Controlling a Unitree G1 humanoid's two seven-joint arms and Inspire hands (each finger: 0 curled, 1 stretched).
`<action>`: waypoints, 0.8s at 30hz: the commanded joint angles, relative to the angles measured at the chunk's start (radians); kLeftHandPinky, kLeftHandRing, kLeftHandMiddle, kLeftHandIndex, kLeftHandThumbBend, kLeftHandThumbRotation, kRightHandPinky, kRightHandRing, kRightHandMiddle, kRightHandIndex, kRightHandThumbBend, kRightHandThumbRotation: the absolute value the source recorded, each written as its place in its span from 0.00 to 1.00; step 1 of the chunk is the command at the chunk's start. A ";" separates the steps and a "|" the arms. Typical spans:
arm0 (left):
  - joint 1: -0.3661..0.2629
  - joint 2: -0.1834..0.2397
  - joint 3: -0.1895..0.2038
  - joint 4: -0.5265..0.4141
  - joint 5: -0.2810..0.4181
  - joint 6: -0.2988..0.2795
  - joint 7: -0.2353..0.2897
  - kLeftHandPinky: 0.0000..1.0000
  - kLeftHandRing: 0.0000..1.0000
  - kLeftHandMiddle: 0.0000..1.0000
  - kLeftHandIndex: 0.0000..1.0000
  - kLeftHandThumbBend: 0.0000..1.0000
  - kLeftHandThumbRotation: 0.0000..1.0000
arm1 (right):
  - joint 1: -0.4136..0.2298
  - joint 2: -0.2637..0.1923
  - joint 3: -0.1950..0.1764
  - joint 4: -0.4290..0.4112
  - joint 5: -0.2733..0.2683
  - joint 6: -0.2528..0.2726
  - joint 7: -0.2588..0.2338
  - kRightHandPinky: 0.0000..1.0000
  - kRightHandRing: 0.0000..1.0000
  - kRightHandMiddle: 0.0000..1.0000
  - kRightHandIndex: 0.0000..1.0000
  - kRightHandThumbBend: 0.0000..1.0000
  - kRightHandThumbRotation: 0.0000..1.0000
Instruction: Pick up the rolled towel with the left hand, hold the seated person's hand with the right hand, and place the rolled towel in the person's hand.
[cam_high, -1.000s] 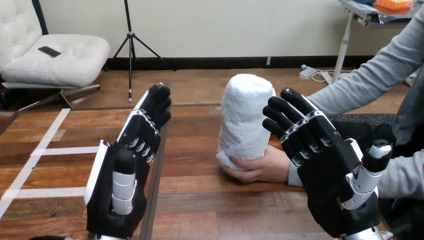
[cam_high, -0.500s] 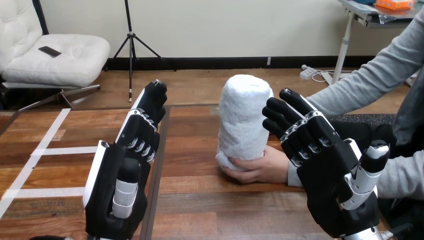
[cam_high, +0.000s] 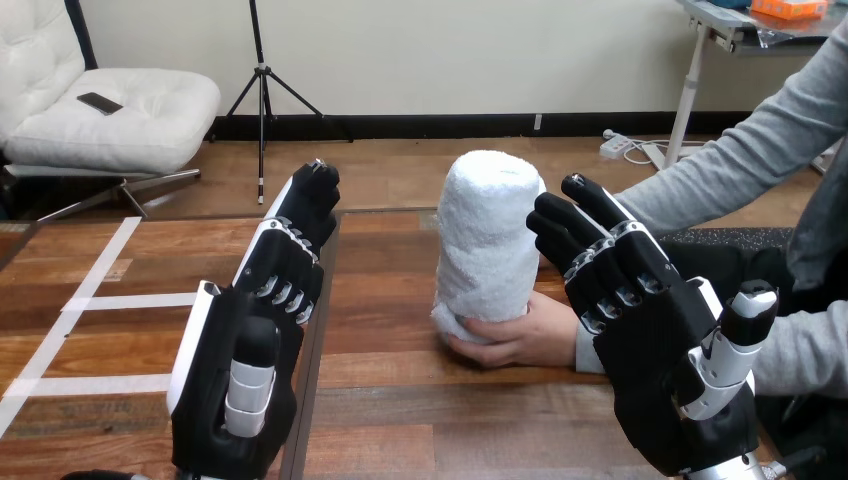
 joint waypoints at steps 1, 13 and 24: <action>-0.022 -0.005 0.001 -0.012 0.002 -0.003 0.005 1.00 0.98 0.96 0.93 0.89 0.93 | -0.033 0.005 -0.005 -0.027 0.003 -0.003 0.015 0.99 0.89 0.87 0.88 0.98 1.00; -0.025 0.001 0.000 -0.013 -0.011 0.001 -0.005 1.00 0.98 0.96 0.93 0.87 0.92 | -0.030 0.014 -0.010 -0.022 -0.023 -0.019 0.010 0.93 0.87 0.85 0.87 0.97 1.00; -0.026 0.003 -0.004 -0.014 -0.012 0.007 -0.009 1.00 0.98 0.96 0.94 0.86 0.93 | -0.031 0.005 -0.012 -0.019 -0.014 -0.018 0.030 0.91 0.88 0.86 0.87 0.98 1.00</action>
